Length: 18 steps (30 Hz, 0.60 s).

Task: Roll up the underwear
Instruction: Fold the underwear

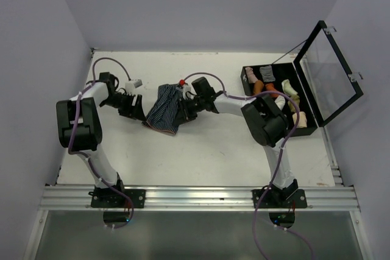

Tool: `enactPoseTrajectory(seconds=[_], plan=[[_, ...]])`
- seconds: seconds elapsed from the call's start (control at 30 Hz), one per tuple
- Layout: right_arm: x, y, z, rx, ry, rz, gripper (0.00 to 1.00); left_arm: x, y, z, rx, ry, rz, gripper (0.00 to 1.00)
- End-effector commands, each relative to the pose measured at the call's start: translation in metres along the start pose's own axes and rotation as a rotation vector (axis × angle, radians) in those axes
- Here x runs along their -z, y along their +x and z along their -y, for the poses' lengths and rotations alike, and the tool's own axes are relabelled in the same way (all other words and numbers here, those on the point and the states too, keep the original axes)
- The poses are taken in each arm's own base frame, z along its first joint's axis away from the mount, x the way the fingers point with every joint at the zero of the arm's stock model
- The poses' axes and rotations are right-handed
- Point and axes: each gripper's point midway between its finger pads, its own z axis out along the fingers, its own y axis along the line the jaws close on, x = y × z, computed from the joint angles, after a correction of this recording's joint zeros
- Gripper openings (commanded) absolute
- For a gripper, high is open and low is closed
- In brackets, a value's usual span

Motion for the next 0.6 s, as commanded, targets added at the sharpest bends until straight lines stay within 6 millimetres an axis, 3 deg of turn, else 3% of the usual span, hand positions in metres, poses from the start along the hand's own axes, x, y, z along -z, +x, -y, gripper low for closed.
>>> enactPoseTrajectory(seconds=[0.0, 0.27, 0.57], plan=[[0.001, -0.011, 0.006, 0.018, 0.034, 0.02, 0.21, 0.01, -0.006, 0.019, -0.035, 0.06, 0.042, 0.67], [-0.009, 0.012, 0.019, 0.001, 0.046, -0.04, 0.21, -0.005, -0.012, 0.02, 0.068, 0.128, 0.069, 0.65], [-0.007, 0.016, 0.018, 0.004, 0.042, -0.05, 0.21, -0.006, -0.004, 0.033, 0.174, 0.268, 0.085, 0.72]])
